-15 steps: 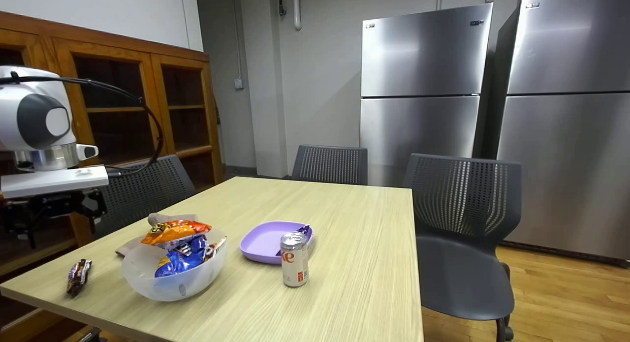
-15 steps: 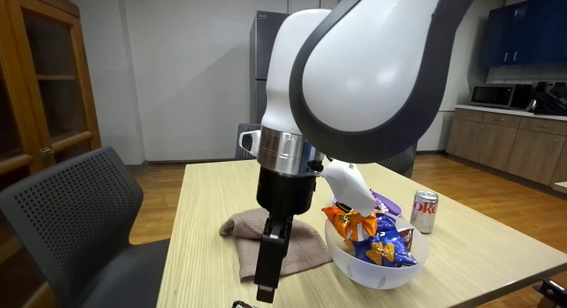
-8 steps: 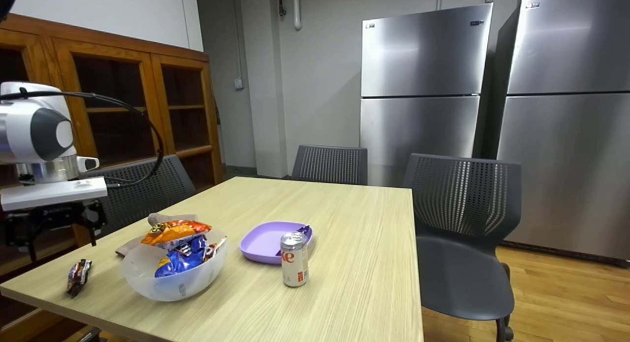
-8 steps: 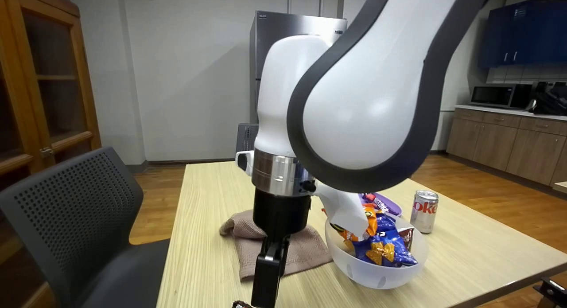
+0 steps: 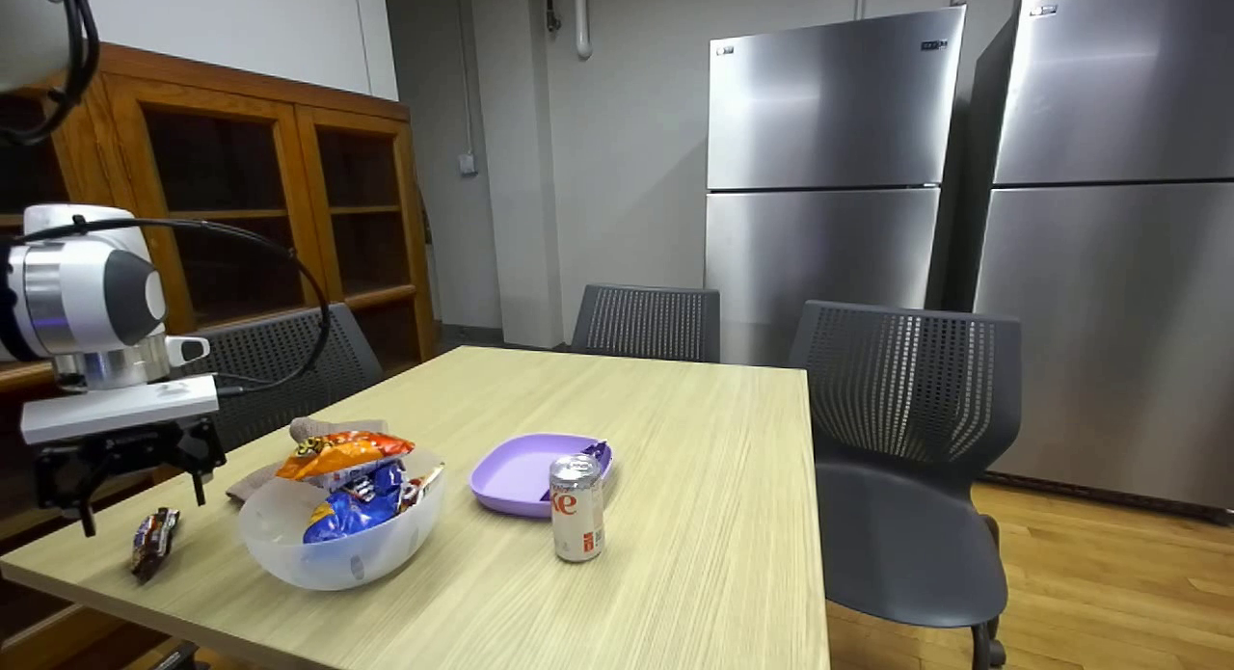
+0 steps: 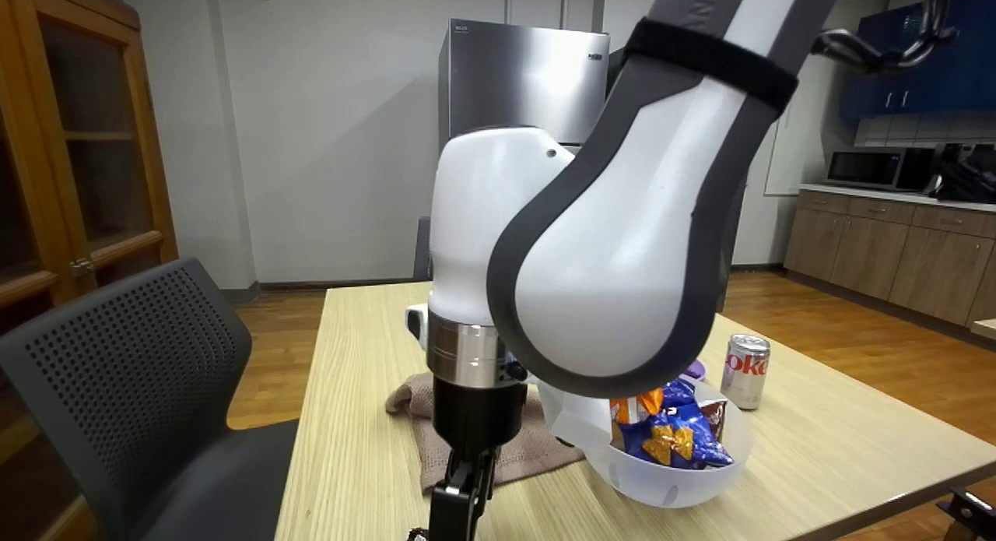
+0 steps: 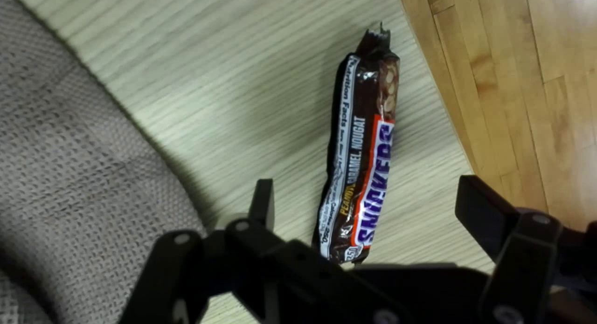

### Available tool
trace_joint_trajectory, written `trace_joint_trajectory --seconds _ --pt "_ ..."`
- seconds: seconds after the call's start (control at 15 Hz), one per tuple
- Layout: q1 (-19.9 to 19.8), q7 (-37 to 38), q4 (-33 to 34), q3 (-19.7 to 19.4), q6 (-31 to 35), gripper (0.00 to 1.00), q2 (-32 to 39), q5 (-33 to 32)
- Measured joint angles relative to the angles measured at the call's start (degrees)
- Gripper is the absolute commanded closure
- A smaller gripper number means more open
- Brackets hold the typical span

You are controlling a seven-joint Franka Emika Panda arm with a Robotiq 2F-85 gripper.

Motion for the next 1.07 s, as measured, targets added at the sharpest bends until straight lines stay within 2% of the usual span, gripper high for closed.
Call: trace_joint_trajectory --seconds 0.67,0.73,0.8,1.07 --pt "3.7 2.8 3.8 -2.3 0.2 0.00 4.6 -1.1" --pt "3.8 3.1 3.9 -2.5 0.2 0.25 4.7 -1.3" --pt "3.9 3.3 4.0 -2.7 0.2 0.26 4.8 -1.4" --pt "4.0 3.7 4.2 -3.4 0.2 0.58 5.0 -2.0"
